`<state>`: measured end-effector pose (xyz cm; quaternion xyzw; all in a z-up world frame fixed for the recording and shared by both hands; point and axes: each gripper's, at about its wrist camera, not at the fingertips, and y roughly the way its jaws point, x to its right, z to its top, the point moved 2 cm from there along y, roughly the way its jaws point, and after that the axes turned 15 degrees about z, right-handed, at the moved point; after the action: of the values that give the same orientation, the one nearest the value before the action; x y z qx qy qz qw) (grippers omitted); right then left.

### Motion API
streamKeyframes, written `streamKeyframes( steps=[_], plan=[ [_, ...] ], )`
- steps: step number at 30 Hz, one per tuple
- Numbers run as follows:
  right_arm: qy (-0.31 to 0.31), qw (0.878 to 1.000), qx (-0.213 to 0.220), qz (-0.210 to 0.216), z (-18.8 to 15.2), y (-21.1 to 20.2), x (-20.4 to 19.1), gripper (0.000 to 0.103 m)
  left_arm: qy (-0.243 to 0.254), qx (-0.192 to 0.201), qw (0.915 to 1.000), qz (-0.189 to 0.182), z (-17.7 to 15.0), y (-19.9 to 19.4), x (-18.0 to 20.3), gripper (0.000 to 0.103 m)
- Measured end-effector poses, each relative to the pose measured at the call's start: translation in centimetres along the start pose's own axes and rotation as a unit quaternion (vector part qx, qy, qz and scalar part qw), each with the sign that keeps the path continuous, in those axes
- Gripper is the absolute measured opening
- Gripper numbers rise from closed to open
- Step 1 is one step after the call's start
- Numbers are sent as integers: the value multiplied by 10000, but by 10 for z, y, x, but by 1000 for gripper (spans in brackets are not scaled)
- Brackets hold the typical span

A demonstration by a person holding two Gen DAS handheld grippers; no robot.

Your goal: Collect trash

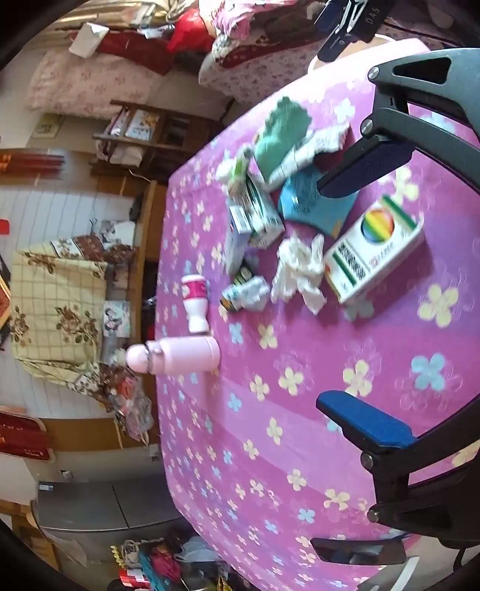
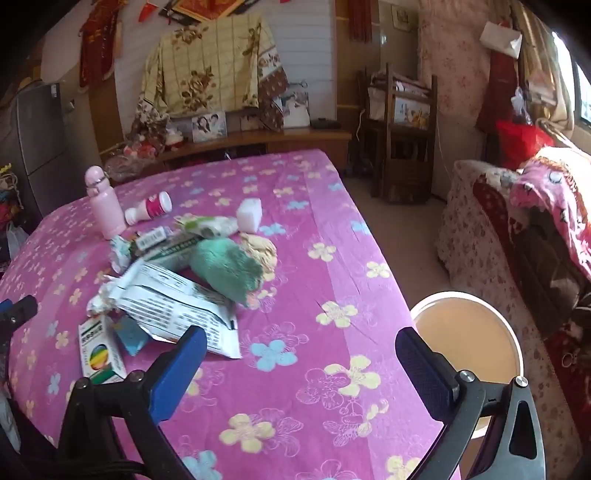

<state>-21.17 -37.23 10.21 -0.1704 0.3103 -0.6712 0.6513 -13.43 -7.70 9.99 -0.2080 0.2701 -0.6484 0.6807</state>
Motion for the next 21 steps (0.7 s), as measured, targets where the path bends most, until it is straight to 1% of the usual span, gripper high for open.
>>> streamKeyframes(
  steps=[6, 9, 13, 21],
  plan=[
    [-62, 9995, 290, 146, 6, -22, -21, 103, -20, 262, 9996, -139, 3, -25, 9, 103],
    [-167, 9990, 395, 125, 9, -30, -29, 103, -24, 332, 9993, -169, 3, -32, 12, 103],
    [-224, 9986, 449, 141, 13, -38, -35, 103, -28, 403, 9990, -177, 2, -38, 14, 103],
    [-176, 9968, 749, 231, 17, -53, -39, 103, -13, 510, 9985, -204, 3, -45, 16, 103]
  ],
)
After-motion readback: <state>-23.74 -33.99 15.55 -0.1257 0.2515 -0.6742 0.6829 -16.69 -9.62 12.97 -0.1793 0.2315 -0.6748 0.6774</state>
